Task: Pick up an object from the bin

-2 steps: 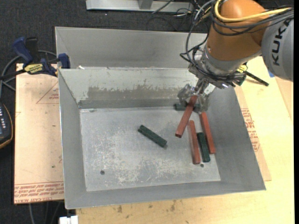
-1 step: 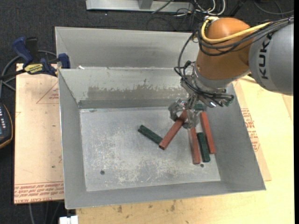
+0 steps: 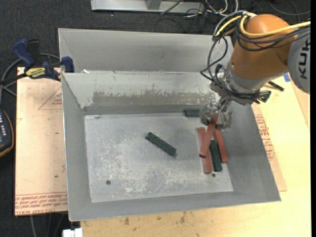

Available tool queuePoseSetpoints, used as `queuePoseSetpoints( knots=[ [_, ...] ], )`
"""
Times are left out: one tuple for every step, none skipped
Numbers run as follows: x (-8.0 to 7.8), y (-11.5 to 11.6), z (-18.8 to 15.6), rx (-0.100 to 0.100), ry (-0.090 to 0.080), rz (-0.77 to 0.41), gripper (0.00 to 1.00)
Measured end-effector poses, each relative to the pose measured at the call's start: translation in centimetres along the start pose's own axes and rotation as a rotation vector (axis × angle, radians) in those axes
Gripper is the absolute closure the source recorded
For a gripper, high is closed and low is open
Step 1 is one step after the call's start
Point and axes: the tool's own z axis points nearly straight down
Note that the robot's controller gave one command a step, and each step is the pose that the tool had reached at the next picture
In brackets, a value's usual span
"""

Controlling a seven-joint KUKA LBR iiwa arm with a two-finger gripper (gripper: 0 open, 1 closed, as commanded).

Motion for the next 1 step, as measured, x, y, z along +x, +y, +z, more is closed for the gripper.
queuePoseSetpoints(
  knots=[
    [4.10,-1.63,-10.39,0.002,-0.001,-0.373,1.00]
  ],
)
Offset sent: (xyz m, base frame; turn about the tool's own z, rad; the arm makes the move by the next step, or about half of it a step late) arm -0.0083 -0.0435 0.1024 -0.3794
